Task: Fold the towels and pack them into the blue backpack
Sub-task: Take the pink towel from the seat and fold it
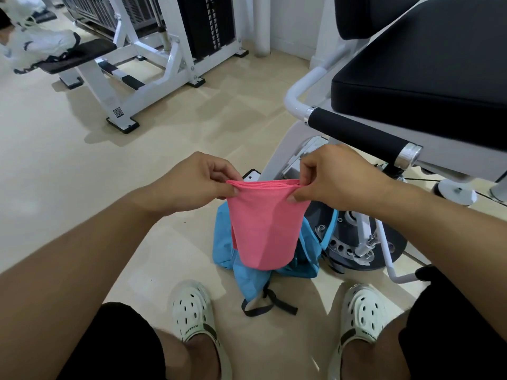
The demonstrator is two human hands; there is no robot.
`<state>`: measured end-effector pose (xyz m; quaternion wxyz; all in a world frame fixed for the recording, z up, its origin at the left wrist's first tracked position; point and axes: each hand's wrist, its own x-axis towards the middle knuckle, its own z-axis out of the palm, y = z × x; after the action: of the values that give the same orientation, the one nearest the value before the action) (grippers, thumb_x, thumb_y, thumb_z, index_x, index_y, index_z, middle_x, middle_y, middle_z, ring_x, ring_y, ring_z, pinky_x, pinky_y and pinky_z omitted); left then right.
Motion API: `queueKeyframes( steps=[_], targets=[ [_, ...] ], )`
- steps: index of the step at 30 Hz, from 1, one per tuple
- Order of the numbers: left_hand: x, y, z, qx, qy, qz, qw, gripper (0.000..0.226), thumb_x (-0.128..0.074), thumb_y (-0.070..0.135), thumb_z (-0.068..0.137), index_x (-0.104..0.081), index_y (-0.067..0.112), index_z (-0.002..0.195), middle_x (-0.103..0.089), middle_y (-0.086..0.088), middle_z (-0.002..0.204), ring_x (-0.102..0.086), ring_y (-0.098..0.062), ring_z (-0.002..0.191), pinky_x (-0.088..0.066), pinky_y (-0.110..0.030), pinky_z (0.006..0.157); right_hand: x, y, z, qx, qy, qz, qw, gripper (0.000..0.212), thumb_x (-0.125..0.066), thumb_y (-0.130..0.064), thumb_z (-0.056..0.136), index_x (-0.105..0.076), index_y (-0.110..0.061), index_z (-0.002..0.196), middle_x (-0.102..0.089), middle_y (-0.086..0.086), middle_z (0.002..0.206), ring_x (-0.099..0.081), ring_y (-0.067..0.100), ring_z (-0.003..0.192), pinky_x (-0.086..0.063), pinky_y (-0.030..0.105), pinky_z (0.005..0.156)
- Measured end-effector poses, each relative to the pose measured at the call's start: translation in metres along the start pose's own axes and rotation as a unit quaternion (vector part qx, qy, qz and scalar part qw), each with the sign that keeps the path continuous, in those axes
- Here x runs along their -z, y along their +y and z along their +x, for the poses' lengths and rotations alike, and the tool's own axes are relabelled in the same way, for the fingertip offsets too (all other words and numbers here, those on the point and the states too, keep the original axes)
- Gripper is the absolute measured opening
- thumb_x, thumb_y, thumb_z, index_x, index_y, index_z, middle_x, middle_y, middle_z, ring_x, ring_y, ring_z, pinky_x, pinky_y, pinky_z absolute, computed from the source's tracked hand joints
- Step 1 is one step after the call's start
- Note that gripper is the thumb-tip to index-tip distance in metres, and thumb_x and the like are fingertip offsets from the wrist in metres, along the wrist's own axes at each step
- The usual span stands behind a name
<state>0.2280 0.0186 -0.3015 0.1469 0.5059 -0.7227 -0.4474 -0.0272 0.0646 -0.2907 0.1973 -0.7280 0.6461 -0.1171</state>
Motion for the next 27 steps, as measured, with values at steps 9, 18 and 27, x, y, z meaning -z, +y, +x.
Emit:
queueKeyframes(
  steps=[9,18,27],
  targets=[
    [0.008,0.0,0.001,0.004,0.0,-0.02,1.0,0.01,-0.08,0.003,0.083,-0.07,0.002,0.086,-0.076,-0.018,0.087,-0.072,-0.015,0.075,-0.061,-0.027,0.072,-0.001,0.002,0.003,-0.003,0.002,0.024,1.0,0.018,-0.085,-0.04,0.078,-0.07,-0.033,0.085,-0.06,-0.012,0.069,-0.055,0.002,0.063,-0.036,0.019,0.055],
    [0.01,0.005,0.0,0.057,0.078,0.035,0.995,0.012,-0.085,0.02,0.081,-0.075,0.014,0.084,-0.062,-0.002,0.064,-0.058,-0.01,0.058,-0.05,-0.022,0.052,0.0,-0.002,-0.002,0.063,-0.102,0.108,0.987,0.033,-0.085,-0.037,0.079,-0.056,-0.023,0.078,-0.073,-0.005,0.073,-0.07,0.017,0.073,-0.057,0.045,0.076],
    [-0.004,0.014,-0.002,0.146,0.063,-0.132,0.978,0.011,-0.05,0.009,0.097,-0.058,0.002,0.098,-0.076,-0.02,0.098,-0.077,-0.038,0.078,-0.064,-0.043,0.077,-0.017,-0.024,-0.019,0.088,-0.114,0.118,0.983,0.023,-0.082,-0.027,0.084,-0.06,-0.029,0.087,-0.074,-0.011,0.074,-0.069,0.001,0.07,-0.053,0.025,0.069]
  ],
)
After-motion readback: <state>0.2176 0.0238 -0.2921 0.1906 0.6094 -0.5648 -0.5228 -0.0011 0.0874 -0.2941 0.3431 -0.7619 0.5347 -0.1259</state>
